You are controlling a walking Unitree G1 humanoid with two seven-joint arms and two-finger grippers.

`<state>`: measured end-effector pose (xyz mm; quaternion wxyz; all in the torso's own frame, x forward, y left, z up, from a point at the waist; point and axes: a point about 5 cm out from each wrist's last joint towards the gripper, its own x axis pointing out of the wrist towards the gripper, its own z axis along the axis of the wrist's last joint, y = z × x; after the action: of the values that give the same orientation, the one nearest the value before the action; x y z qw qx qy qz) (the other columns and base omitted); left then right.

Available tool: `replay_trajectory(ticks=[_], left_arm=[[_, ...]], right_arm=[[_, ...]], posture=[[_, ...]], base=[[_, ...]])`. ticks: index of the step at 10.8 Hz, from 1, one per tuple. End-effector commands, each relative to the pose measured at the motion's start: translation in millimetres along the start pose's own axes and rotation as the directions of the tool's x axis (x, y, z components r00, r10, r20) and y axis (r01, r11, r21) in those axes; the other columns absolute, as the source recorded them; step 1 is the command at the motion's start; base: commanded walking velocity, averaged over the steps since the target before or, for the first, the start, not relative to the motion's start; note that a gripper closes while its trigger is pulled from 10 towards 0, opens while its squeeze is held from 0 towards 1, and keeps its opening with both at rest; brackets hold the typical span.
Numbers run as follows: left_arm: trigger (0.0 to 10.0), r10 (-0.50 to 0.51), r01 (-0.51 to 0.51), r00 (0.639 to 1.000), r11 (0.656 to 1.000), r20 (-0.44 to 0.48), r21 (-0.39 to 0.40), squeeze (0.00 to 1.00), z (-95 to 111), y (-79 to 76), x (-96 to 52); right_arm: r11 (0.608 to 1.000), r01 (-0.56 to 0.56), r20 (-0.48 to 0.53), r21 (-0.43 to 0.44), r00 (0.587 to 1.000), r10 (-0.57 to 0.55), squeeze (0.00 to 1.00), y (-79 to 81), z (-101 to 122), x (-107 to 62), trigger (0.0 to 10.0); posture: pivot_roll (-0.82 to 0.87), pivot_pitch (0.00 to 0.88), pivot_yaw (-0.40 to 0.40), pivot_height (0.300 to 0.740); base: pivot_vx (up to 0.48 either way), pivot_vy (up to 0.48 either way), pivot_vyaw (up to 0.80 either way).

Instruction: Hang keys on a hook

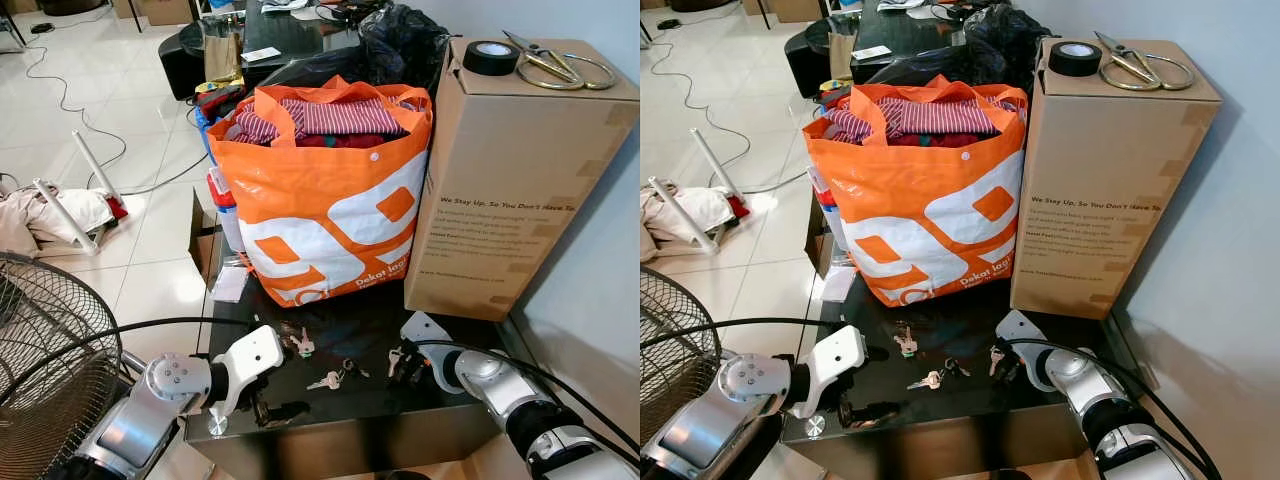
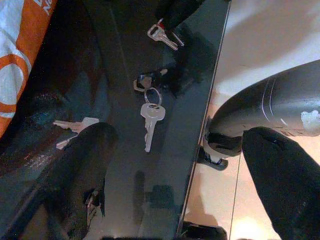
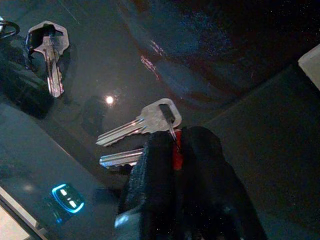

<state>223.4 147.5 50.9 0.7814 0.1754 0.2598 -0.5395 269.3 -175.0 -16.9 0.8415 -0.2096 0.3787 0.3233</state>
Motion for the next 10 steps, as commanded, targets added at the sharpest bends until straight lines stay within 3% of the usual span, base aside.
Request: replay_trajectory(ticks=[1,4,6,7,8,9,10], left_arm=[[10.0,-0.006,0.006,1.000,1.000,-0.011,0.011,0.00,-0.2,0.7,0.5],[10.0,-0.007,0.007,1.000,1.000,-0.008,0.016,0.00,0.3,1.5,1.1],[10.0,0.096,-0.095,0.994,0.995,0.047,-0.013,0.00,3.7,5.7,0.2],[10.0,0.189,-0.182,0.974,0.981,0.122,-0.066,0.00,10.0,9.6,-1.4],[10.0,0.321,-0.302,0.928,0.946,0.191,-0.120,0.00,15.8,14.2,-3.7],[10.0,0.373,-0.351,0.902,0.927,0.219,-0.133,0.00,18.7,15.6,-4.8],[10.0,0.473,-0.431,0.835,0.880,0.280,-0.202,0.00,24.5,16.6,-11.5]], right_arm=[[1.000,0.009,-0.012,-0.002,1.000,-0.009,0.00,-2.3,-1.2,-0.5,0.0],[0.999,0.018,0.002,0.039,1.000,-0.018,0.00,-4.0,-4.0,-2.4,0.0],[0.996,0.004,0.098,0.088,0.995,-0.013,0.00,-4.9,-4.8,-10.5,0.0],[0.991,-0.003,0.186,0.133,0.982,-0.022,0.00,-3.7,-5.7,-20.0,0.0],[0.990,0.000,0.272,0.138,0.962,-0.038,0.00,0.0,-8.6,-35.9,0.0],[0.988,0.012,0.311,0.152,0.948,-0.060,0.00,0.5,-8.4,-43.6,0.0],[0.971,0.051,0.417,0.232,0.897,-0.146,0.00,5.1,-0.6,-63.7,0.0]], posture=[[-0.18,0.000,0.069,0.740],[-0.18,0.000,0.077,0.740],[-0.18,0.000,0.076,0.740],[-0.17,0.000,0.072,0.740],[-0.17,0.000,0.070,0.740],[-0.17,0.000,0.073,0.740],[-0.16,0.000,0.078,0.740]], base=[[0.000,0.000,0.00],[0.000,0.000,0.00],[0.000,0.000,0.00],[0.000,0.000,0.00],[0.000,0.000,0.00],[0.000,0.000,0.00],[0.000,0.000,0.00]])
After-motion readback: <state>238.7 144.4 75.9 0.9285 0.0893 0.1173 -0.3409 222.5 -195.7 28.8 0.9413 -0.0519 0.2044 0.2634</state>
